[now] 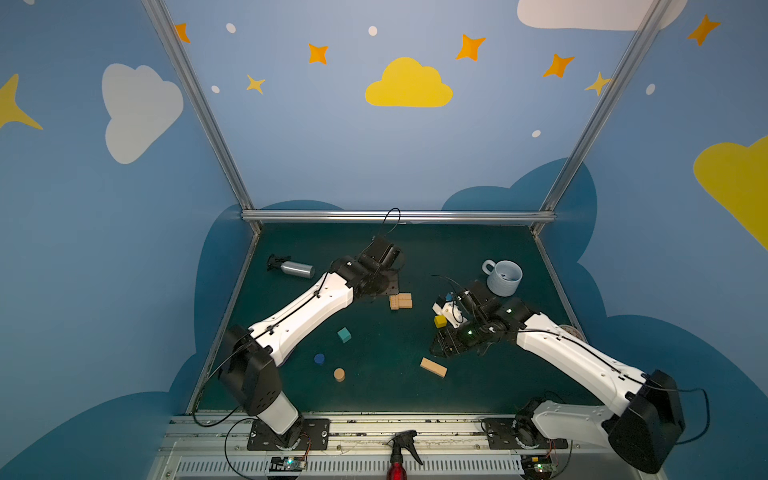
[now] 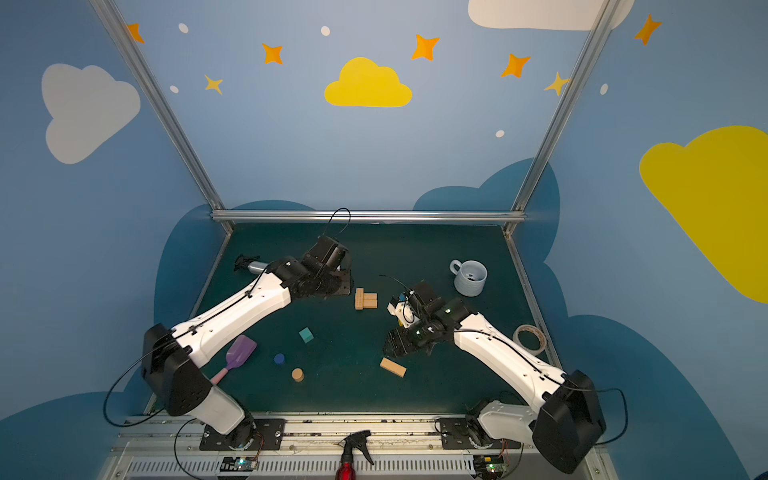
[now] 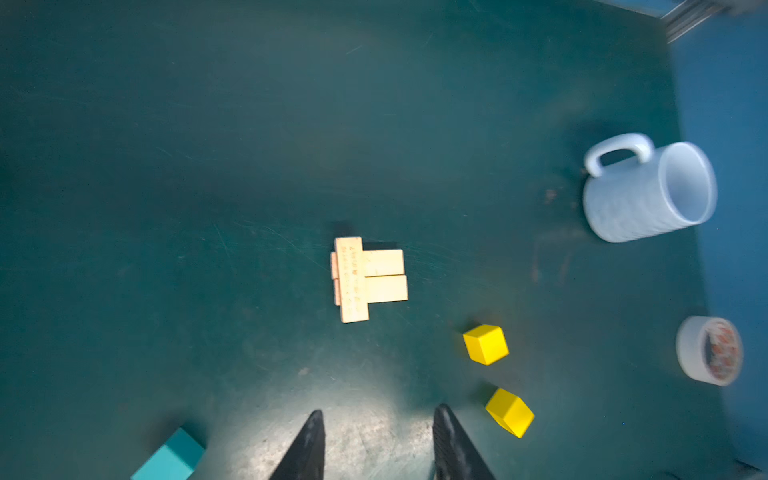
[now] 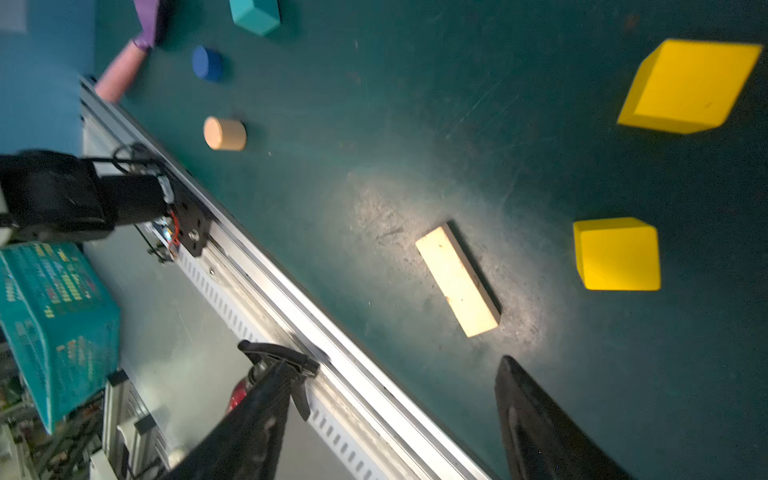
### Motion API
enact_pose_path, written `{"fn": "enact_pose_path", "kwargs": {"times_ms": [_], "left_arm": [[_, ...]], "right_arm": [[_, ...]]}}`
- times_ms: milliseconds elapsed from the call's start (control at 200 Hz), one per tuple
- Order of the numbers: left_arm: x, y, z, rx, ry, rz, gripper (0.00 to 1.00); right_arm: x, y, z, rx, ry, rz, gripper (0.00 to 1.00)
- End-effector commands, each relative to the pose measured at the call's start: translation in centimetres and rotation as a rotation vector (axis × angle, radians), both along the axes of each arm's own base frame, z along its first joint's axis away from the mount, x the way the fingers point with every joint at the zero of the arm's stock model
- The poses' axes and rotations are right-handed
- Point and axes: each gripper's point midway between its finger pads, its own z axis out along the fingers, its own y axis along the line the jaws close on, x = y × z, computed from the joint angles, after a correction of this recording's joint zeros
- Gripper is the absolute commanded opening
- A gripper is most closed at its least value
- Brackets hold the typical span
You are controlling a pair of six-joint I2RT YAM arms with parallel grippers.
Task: Build the wood block tower
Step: 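Open and withdraw the left gripper while the right gripper reaches toward plank 60, then lower the right gripper onto the plank marked 60 and close it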
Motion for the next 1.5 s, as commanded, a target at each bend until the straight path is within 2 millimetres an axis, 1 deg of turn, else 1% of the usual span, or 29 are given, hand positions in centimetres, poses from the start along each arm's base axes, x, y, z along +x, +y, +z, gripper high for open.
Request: {"fn": "enact_pose_path", "kwargs": {"times_ms": [0,135,245,355,426,561,661,716,831,1006,1136,1372,1462,1497], "left_arm": [[-0.9,-0.7,1.1,-0.098,-0.069,-0.01,0.44],[-2.8,-0.1,1.7,-0.123,-0.101,-0.023,0.45],[-3.6,0.9,2.5,-0.118,-0.137,-0.015,0.45],[-4.2,1.9,3.5,-0.137,-0.183,0.009,0.45],[-4.7,2.3,4.1,-0.165,-0.215,0.01,0.48],[-5.6,3.6,5.6,-0.198,-0.274,0.025,0.48],[-6.2,4.5,6.7,-0.224,-0.316,0.04,0.49],[-6.5,4.9,6.8,-0.247,-0.336,0.052,0.49],[-7.1,4.7,7.1,-0.32,-0.368,0.042,0.48],[-7.5,4.8,7.5,-0.327,-0.379,0.03,0.48],[-7.6,4.8,7.1,-0.324,-0.376,0.026,0.49],[-8.0,5.0,7.0,-0.329,-0.37,0.022,0.49],[-8.2,5.2,7.0,-0.329,-0.37,0.022,0.49],[-8.3,5.3,7.1,-0.332,-0.374,0.027,0.49]], "right_arm": [[-2.1,-1.3,-2.4,-0.102,0.07,0.079,0.78],[-2.7,-0.2,-3.8,-0.119,0.118,0.132,0.78],[-2.8,0.7,-4.5,-0.151,0.124,0.188,0.78],[-2.2,1.0,-5.9,-0.207,0.127,0.203,0.78],[-1.6,1.5,-6.7,-0.207,0.125,0.197,0.78],[-0.8,2.6,-7.9,-0.201,0.12,0.189,0.78],[-0.2,2.3,-8.8,-0.252,0.106,0.192,0.78],[0.1,2.2,-9.2,-0.272,0.099,0.191,0.78],[0.5,2.1,-9.7,-0.296,0.093,0.184,0.78],[-0.4,2.0,-10.2,-0.311,0.138,0.184,0.78],[-1.5,1.9,-10.2,-0.323,0.158,0.177,0.77],[-3.6,2.3,-9.9,-0.34,0.171,0.17,0.72],[-3.9,2.1,-9.8,-0.36,0.157,0.154,0.71],[-3.8,1.9,-9.8,-0.375,0.148,0.144,0.68]]}}
